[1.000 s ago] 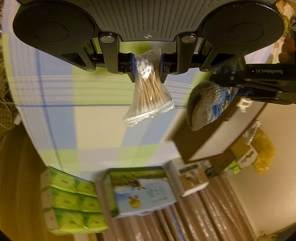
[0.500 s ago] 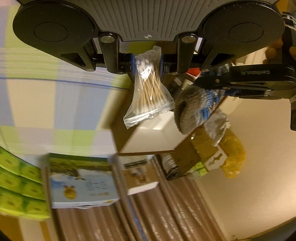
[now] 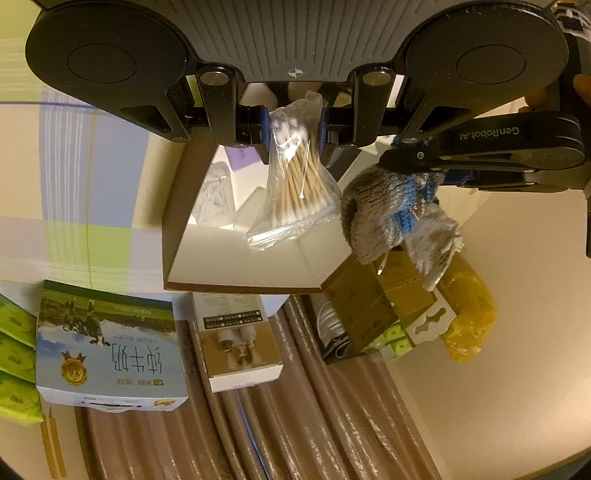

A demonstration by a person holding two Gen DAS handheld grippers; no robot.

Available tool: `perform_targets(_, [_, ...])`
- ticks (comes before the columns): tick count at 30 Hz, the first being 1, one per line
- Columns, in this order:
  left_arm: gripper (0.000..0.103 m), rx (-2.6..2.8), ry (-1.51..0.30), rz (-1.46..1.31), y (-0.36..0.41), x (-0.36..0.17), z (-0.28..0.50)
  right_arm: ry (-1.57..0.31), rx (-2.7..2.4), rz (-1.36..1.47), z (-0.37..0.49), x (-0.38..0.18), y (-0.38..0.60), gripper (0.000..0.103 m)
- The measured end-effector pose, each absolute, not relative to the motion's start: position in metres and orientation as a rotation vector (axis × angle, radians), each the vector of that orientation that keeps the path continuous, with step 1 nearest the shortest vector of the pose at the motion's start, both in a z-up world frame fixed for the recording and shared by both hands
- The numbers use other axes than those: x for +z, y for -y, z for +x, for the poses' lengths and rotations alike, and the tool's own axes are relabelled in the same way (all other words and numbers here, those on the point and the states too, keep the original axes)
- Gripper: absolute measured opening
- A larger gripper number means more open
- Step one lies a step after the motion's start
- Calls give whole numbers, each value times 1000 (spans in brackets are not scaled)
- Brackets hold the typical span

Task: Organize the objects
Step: 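Carry the sock with the left tool while the right tool carries the swab bag to the box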

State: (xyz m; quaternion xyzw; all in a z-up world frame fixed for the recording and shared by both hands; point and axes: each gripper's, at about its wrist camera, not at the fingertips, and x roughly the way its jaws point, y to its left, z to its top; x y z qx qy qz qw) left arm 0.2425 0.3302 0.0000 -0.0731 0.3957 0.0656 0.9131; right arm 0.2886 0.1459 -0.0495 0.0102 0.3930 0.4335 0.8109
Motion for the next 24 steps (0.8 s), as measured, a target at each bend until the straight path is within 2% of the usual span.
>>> perform_targets(20, [34,147,-890,-129,-381,-40,322,-896,811,23,332,-76,-192,21])
perform_targets(22, [35,143,-892,-125,-384,-43,329,-896,800,25,336,-77,-194,21])
perform_targets(24, [46,143,-885,-116,-385,-46,336,-896,791,30,340,-78,-195,21])
